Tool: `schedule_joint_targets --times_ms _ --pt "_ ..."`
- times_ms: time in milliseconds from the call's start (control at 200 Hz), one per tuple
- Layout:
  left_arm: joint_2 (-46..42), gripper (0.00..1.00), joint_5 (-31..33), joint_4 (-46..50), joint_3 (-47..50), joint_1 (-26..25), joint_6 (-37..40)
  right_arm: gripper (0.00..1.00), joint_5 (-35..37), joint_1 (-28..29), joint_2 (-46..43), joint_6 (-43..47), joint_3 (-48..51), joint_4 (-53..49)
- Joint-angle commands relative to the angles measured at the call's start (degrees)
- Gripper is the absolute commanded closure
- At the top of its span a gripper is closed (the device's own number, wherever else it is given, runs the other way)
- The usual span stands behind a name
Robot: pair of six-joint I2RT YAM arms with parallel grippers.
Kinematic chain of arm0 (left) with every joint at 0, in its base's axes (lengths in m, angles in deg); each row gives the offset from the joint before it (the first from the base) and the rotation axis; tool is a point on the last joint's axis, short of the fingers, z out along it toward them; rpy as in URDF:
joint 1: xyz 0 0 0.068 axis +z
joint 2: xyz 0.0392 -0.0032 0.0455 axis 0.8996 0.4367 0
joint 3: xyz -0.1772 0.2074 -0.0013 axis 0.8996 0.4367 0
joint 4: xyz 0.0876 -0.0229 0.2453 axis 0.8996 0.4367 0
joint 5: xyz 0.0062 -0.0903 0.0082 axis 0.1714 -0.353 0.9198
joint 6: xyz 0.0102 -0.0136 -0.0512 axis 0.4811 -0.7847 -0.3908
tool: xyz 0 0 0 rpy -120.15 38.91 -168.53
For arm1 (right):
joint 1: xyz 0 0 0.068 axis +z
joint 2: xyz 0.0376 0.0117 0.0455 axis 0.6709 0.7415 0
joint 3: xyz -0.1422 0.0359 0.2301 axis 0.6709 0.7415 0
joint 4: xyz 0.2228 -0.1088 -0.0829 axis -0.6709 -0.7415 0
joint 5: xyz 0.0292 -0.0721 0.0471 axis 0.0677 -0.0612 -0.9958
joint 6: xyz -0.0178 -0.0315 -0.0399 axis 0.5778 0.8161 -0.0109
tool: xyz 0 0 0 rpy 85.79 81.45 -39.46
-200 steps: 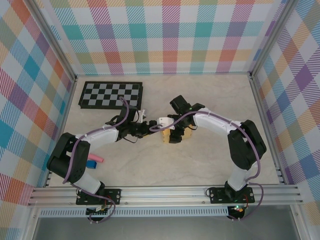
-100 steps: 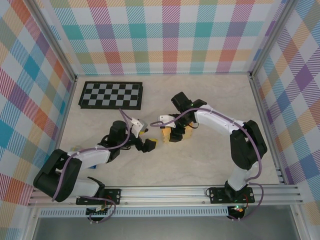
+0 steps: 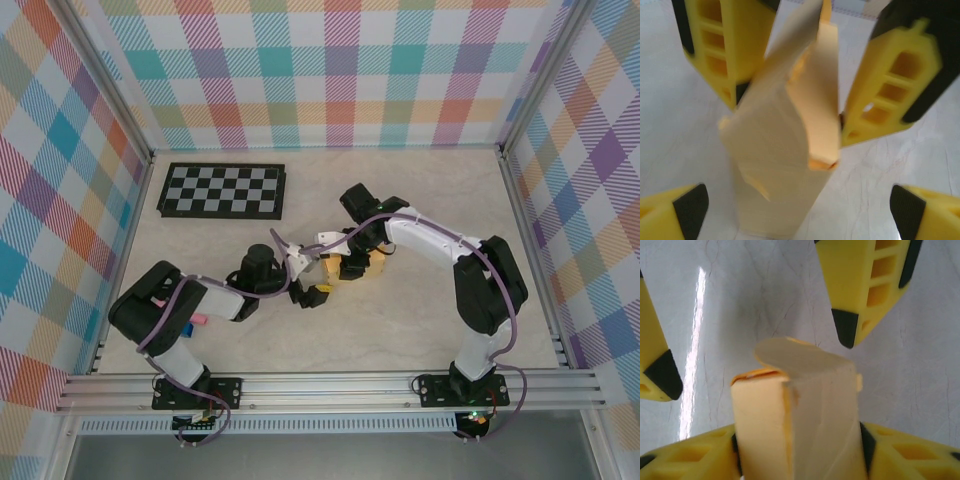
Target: Fold the paper box
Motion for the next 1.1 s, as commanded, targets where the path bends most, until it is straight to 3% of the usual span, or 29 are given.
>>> schedule_joint_targets --times_ms 0,70,525,675,945,985,1070,1100 --pt "5.32 0.06 0.95 -9.11 -2.46 -2.28 2.61 0.49 -1.7 -0.84 -0.29 0.82 -0.8 -2.46" --pt "7.81 0.09 1.36 -13.81 -3.11 -2.28 0.25 0.56 -2.17 -1.26 -1.33 0.68 -0.47 -2.92" --pt "2.27 0.15 -3.06 -12.93 -5.73 -2.52 4.05 0.57 -6.96 -1.95 -16.4 -0.76 4.48 -5.48" --pt "-5.04 0.3 -5.34 -6.35 -5.97 -2.82 5.85 0.56 -9.93 -1.95 -23.14 -0.92 7.64 -5.34" --pt "-16.93 0.46 -8.83 13.03 -8.47 -4.85 14.83 0.55 -13.72 -1.94 -25.39 -2.35 8.96 -3.58" --pt "-17.8 0.52 -9.33 15.64 -8.99 -4.93 16.19 0.55 -14.08 -1.94 -25.35 -2.65 9.04 -3.02" --pt "-18.47 0.78 -10.54 23.51 -10.87 -4.94 20.88 0.53 -14.86 -2.22 -25.39 -3.71 8.84 -2.08" --pt "-18.52 0.8 -10.55 26.68 -11.74 -4.94 22.43 0.51 -15.42 -2.53 -25.59 -4.3 8.63 -1.76"
